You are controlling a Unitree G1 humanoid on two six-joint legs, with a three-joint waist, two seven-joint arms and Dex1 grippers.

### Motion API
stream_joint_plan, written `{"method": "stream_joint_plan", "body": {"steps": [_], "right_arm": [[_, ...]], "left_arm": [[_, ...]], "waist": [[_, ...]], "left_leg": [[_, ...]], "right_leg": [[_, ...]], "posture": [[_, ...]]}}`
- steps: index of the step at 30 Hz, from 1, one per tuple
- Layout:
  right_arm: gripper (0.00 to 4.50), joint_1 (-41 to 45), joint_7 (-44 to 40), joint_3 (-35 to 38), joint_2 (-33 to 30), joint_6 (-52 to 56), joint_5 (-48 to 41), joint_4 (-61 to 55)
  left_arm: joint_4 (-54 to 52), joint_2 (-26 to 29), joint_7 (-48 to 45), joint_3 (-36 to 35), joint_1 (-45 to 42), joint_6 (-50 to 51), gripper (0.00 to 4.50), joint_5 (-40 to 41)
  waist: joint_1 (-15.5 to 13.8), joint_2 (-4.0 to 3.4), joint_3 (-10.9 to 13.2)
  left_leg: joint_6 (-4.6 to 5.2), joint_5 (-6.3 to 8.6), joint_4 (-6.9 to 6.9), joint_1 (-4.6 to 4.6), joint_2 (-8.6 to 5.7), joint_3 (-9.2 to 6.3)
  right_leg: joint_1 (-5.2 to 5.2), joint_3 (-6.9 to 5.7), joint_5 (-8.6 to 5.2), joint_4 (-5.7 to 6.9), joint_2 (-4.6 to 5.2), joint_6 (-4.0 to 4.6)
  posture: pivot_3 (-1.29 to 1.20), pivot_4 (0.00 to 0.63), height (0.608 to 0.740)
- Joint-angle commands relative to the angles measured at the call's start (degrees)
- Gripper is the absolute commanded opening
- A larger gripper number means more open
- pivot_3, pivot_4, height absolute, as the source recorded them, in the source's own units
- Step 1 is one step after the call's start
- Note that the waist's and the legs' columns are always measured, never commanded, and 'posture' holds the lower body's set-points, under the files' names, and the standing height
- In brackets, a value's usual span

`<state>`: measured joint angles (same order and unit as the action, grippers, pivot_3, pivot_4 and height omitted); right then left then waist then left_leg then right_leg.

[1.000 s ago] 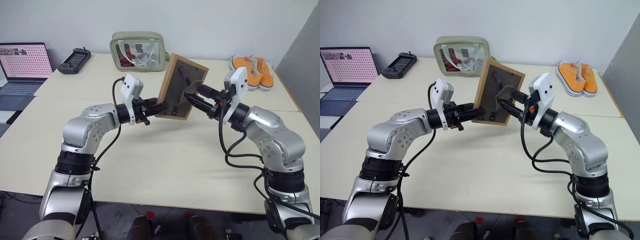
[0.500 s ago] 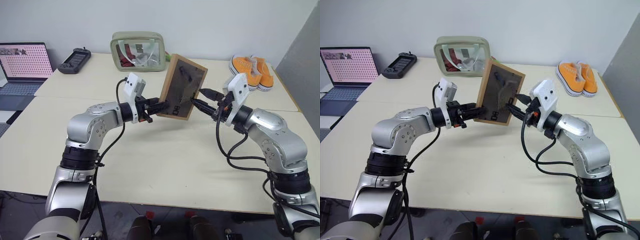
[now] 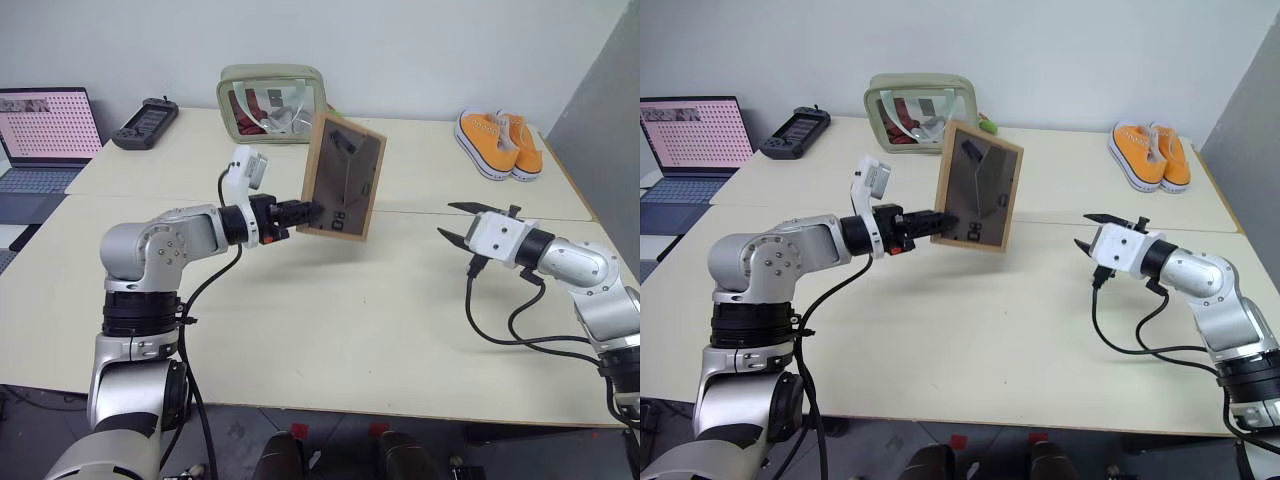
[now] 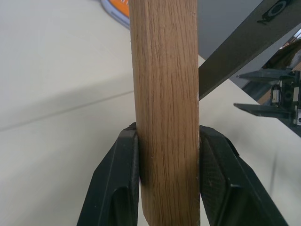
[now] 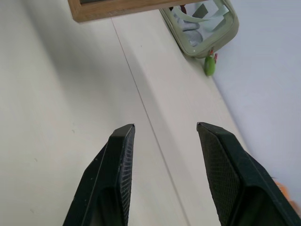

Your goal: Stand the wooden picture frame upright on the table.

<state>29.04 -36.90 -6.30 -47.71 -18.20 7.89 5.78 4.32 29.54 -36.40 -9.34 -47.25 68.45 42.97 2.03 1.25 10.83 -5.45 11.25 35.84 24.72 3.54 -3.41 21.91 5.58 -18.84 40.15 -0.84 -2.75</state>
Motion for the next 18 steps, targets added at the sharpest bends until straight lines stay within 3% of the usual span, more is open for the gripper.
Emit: {"method": "stream_joint_plan", "body": {"steps": [1,4,8,12,16,18], "right_arm": [[2.19,2.51,9.08,-1.98,0.66,-21.57,10.23,6.36],[2.19,3.72,15.95,-2.89,1.67,-30.85,17.26,10.46],[2.19,5.01,26.67,-2.98,2.32,-39.86,27.29,14.39],[2.19,7.22,38.72,-3.13,2.21,-43.19,37.31,18.21],[2.19,9.57,44.75,-3.27,1.74,-43.52,39.4,23.12],[2.54,10.94,46.84,-3.57,1.48,-42.62,40.65,24.75]], "left_arm": [[-0.27,-4.22,4.62,-11.88,-3.06,19.52,1.29,10.96],[0.12,-6.7,10.17,-15.91,-2.96,23.93,1.29,15.78],[0.88,-5.58,18.91,-15.55,-0.05,24.05,1.29,27.41],[1.9,-2.8,27.78,-14.5,1.72,24.05,1.29,40.88],[2.12,-0.42,37.84,-12.0,3.99,20.92,1.29,52.89],[1.91,1.41,42.17,-9.43,5.32,17.57,1.29,59.2]], "waist": [[0.03,0.0,0.0],[0.11,0.01,0.0],[-0.06,0.01,0.0],[0.04,0.01,0.0],[-0.1,0.01,0.0],[-0.13,0.01,0.0]], "left_leg": [[0.0,0.0,0.01,0.0,0.01,-0.01],[-0.02,-0.01,0.04,0.0,-0.01,-0.04],[-0.22,-0.13,0.11,-0.03,-0.02,-0.05],[-0.24,-0.13,0.14,-0.12,-0.01,-0.03],[-0.24,-0.13,0.23,-0.16,-0.06,-0.03],[-0.24,-0.13,0.24,-0.2,-0.08,-0.02]], "right_leg": [[0.0,-0.01,0.0,0.01,0.0,0.0],[-0.01,-0.03,0.0,0.05,0.01,0.0],[-0.01,-0.01,0.0,0.19,0.05,0.0],[0.0,0.03,0.0,0.38,0.06,0.01],[0.01,0.06,-0.01,0.6,0.08,0.02],[-0.02,0.08,-0.01,0.62,0.12,0.03]], "posture": [[0.0,0.15,0.74],[0.0,0.15,0.74],[0.0,0.15,0.74],[0.0,0.15,0.74],[0.0,0.15,0.74],[0.0,0.15,0.74]]}}
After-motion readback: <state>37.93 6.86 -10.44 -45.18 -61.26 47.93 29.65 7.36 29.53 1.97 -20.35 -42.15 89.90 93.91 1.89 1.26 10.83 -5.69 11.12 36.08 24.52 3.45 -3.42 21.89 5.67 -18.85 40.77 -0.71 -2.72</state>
